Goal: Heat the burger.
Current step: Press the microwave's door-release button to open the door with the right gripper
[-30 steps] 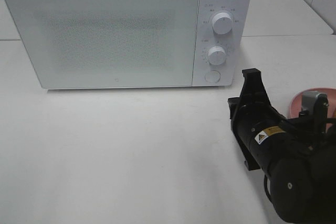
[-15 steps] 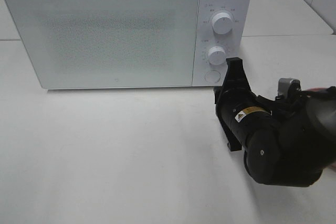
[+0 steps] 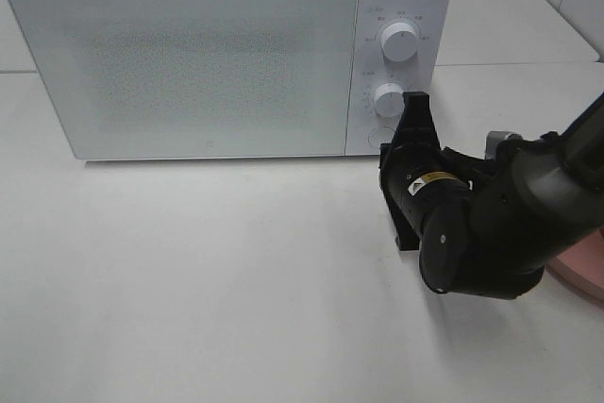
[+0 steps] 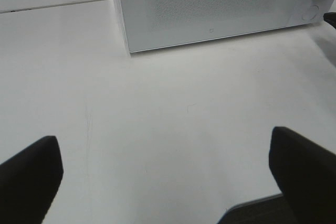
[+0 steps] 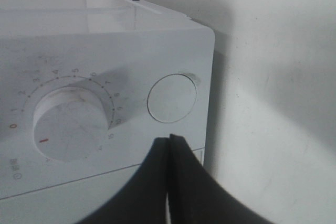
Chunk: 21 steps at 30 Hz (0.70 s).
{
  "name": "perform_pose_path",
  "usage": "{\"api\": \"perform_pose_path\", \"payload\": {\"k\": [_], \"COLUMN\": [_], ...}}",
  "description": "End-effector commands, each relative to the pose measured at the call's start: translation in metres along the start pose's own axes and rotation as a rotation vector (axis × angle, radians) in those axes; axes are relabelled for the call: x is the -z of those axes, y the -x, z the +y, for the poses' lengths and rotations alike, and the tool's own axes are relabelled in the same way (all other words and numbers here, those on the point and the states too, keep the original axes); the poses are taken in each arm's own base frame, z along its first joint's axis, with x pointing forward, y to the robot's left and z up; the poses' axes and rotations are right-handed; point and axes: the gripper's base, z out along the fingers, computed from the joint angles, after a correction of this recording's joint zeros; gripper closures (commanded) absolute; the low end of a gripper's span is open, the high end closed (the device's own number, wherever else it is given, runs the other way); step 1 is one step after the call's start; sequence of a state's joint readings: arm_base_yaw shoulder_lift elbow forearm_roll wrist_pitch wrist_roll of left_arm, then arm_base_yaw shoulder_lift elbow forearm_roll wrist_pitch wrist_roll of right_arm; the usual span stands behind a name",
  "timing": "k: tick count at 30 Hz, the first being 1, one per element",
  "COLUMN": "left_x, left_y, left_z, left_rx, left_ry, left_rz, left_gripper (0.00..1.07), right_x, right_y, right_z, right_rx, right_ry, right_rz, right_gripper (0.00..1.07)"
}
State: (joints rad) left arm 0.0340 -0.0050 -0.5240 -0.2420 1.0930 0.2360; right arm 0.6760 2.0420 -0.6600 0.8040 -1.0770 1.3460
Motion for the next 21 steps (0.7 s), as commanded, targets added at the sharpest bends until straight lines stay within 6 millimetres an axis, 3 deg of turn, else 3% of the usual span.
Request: {"api": "perform_pose_path", "payload": {"k": [1, 11, 21], "left_x": [0.002, 0.002, 0.002], "left_y": [-0.001, -0.001, -0.001], "left_z": [-0.001, -0.001, -0.001], "left_rx": [0.003, 0.003, 0.003], "left_ry": [-0.001, -0.001, -0.001], "left_rz": [-0.023, -0.023, -0.023], "left_gripper": [0.07, 0.07, 0.07], "right_x": [-0.011, -0.027, -0.036], "right_y": [-0.007, -0.015, -0.006], "right_z": [0.001, -0.002, -0.001], "right_rx": [-0.033, -0.068, -0.082], "right_ry": [-0.004, -0.002, -0.013], "right_rz": [0.02, 0.02, -0.007], "right_gripper": [1.07, 1.07, 1.07]}}
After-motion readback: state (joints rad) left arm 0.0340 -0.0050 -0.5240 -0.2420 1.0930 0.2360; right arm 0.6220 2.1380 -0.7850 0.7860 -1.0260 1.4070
